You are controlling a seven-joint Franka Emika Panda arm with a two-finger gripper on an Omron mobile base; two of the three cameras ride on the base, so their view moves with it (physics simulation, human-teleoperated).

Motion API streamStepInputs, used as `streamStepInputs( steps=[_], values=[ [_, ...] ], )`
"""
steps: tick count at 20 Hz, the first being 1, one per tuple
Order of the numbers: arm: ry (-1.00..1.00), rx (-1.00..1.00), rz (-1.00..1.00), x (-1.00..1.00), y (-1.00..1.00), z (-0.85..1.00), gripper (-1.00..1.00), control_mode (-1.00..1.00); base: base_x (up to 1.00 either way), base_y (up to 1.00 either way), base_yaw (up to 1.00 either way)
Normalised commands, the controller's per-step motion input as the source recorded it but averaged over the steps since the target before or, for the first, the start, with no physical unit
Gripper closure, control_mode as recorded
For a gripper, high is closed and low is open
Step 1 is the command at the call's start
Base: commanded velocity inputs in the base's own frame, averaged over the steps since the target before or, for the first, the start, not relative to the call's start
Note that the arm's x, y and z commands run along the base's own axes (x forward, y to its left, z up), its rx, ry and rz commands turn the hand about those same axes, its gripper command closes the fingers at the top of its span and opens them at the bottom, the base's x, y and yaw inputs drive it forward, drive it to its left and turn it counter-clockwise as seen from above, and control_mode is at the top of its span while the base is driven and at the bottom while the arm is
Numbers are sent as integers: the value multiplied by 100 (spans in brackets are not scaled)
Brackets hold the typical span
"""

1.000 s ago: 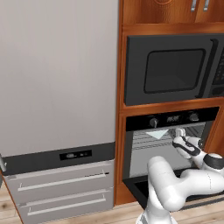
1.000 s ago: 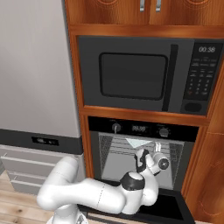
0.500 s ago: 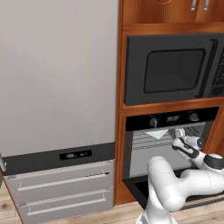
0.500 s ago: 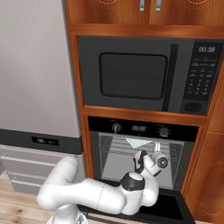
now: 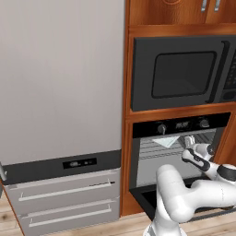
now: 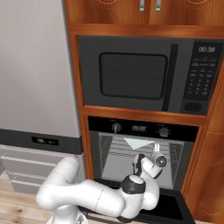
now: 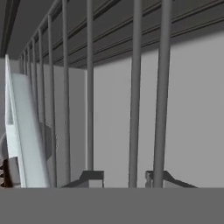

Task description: Take the baked cake out of the oven and place it on the plate for cooling. Then close the oven door.

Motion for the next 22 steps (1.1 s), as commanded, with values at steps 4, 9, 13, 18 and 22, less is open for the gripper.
streamStepInputs(
  steps=[4, 9, 13, 18, 22],
  values=[
    [0, 0, 0, -32, -6, -5, 100, -100, 0, 0, 0],
    [1, 0, 0, -34, -6, -12, 100, -100, 0, 0, 0],
    [2, 0, 0, -36, -4, -20, 100, -100, 0, 0, 0],
    [4, 0, 0, -31, 0, -27, 100, -100, 0, 0, 0],
    [4, 0, 0, -29, 0, -30, 100, -100, 0, 0, 0]
  ],
)
